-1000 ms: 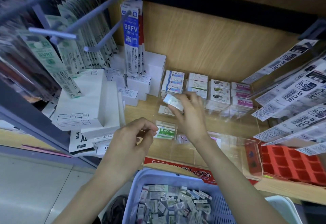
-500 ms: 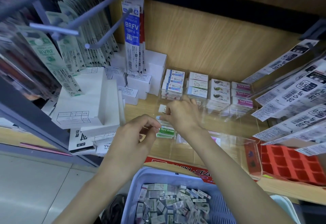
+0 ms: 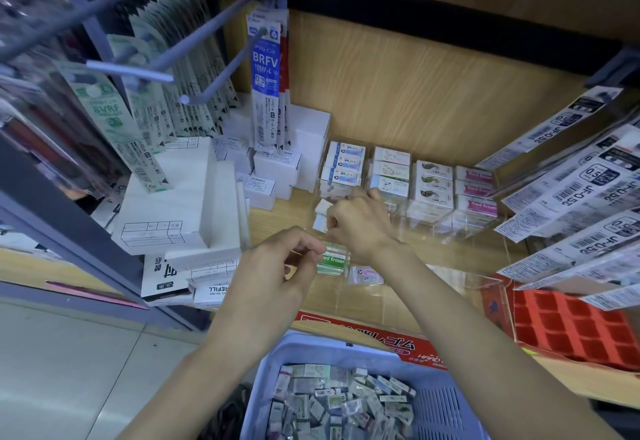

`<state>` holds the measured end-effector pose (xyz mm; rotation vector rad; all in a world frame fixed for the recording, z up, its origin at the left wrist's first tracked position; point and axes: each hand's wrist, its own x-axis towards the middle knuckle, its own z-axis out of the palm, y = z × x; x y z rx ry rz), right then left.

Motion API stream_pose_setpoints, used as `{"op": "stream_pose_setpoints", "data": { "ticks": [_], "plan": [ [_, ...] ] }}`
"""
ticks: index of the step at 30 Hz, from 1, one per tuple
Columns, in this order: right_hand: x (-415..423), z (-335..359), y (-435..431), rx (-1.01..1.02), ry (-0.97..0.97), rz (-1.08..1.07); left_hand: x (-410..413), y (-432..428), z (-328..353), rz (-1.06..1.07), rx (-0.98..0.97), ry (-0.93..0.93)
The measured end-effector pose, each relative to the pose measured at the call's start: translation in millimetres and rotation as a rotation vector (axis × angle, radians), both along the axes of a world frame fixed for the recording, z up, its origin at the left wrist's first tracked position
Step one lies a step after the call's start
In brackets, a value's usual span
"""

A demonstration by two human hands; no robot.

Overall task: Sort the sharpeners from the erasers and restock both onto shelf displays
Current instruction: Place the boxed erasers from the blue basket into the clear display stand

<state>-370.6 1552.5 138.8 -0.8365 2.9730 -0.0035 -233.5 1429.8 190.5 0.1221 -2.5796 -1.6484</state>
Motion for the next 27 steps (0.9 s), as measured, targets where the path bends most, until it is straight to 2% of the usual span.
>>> {"op": "stream_pose_setpoints", "data": {
  "ticks": [6, 10, 14, 19, 25, 27],
  "plan": [
    [1.1, -6.8, 7.0, -0.051, 0.026, -0.035, 2.1, 0.6, 2.3, -0.017, -0.002, 0.008],
    [2.8, -5.4, 0.8, 0.046, 0.116, -0.036, 3.0, 0.2, 3.2, -0.018, 0.003, 0.008],
    [1.3, -5.7, 1.4, 0.033, 0.135, -0.029, 3.5, -1.0, 3.2, -0.007, 0.006, 0.008],
    [-0.7, -3.7, -1.5, 0.121, 0.142, -0.018, 4.2, -1.6, 2.9, -0.003, 0.011, -0.005],
    [-2.2, -6.8, 5.1, 0.026, 0.060, -0.008, 3.7, 0.3, 4.7, -0.001, 0.001, 0.003],
    [0.4, -6.7, 8.9, -0.166, 0.000, -0.035, 3.2, 0.0, 4.2, -0.003, 0.000, 0.006]
  ]
}}
